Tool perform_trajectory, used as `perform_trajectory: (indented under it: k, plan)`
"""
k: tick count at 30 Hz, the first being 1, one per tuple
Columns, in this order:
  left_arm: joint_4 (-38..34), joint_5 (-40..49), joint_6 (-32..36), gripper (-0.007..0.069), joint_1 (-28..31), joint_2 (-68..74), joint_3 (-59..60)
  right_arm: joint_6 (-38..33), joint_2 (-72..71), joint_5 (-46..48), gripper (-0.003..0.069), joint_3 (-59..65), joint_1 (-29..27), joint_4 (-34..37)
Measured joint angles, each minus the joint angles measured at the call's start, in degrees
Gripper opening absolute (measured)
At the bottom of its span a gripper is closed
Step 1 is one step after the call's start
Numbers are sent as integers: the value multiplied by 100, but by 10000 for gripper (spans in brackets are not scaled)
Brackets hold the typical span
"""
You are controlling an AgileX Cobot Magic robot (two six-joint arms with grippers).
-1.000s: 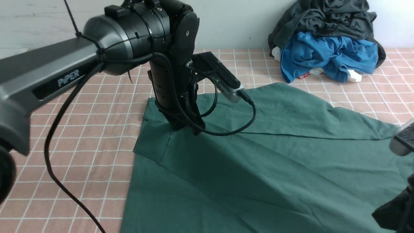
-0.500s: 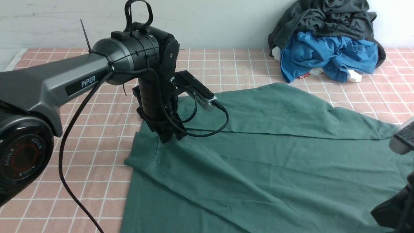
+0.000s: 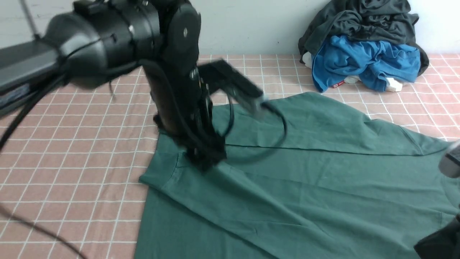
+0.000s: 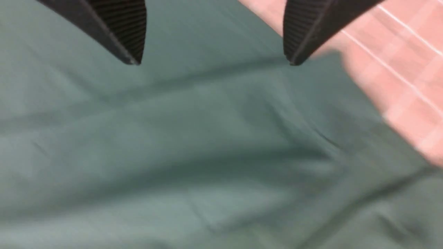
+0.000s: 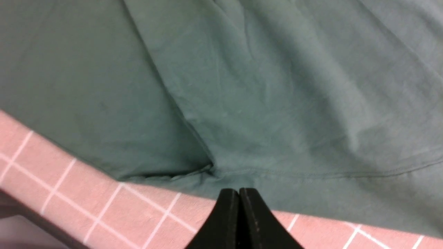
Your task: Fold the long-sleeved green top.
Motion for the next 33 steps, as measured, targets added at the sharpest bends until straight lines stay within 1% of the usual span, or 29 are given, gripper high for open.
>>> perform_trajectory:
  k: [1, 3, 5, 6, 7, 8, 9, 10, 14, 18, 21, 24, 25, 26, 28, 32, 33]
  plan:
    - [-9, 0, 95, 466, -340, -438, 798, 0, -263, 182, -14, 0, 0, 54]
    - [-9, 0, 177, 464, -540, -649, 1256, 0, -416, 226, -14, 0, 0, 72]
    - [-10, 0, 434, 464, -1120, -1087, 2481, 0, -873, 324, -14, 0, 0, 107]
    - [-11, -12, 504, 464, -1269, -1177, 2792, 0, -956, 339, -14, 0, 0, 109]
    - [-11, -30, 524, 464, -1336, -1191, 2940, 0, -1006, 338, -14, 0, 0, 109]
    - [-11, -161, 580, 464, -1530, -1247, 3409, 0, -1163, 367, -14, -4, 0, 109]
    - [-5, -287, 594, 464, -1596, -1254, 3639, 0, -1197, 383, -14, -4, 0, 109]
    - [-5, -532, 628, 464, -1723, -1254, 3938, 0, -1237, 395, -14, -4, 0, 114]
    - [-164, -1208, 629, 464, -1892, -1163, 4600, 0, -1239, 395, -14, -4, 0, 126]
    - [-271, -1566, 634, 464, -1915, -1069, 4856, 0, -1239, 383, -14, -4, 0, 131]
    - [-230, -1632, 554, 464, -1915, -1069, 4866, 0, -1239, 375, -14, -4, 0, 131]
    - [-102, -1724, 357, 464, -1927, -1069, 4873, 0, -1239, 375, -14, -4, 0, 147]
    - [45, -1816, 167, 464, -1941, -1069, 4873, 0, -1239, 375, -14, -4, 0, 147]
    - [67, -1816, 146, 464, -1941, -1069, 4873, 0, -1239, 375, -14, -4, 0, 147]
    - [296, -1911, -125, 464, -1941, -1049, 4851, 0, -1239, 375, -14, -4, 0, 147]
    - [341, -1704, -431, 464, -1941, -1012, 4602, 0, -1239, 375, -14, -4, 0, 147]
    - [268, -1373, -540, 464, -1941, -1056, 4323, 0, -1239, 375, -14, -4, 0, 147]
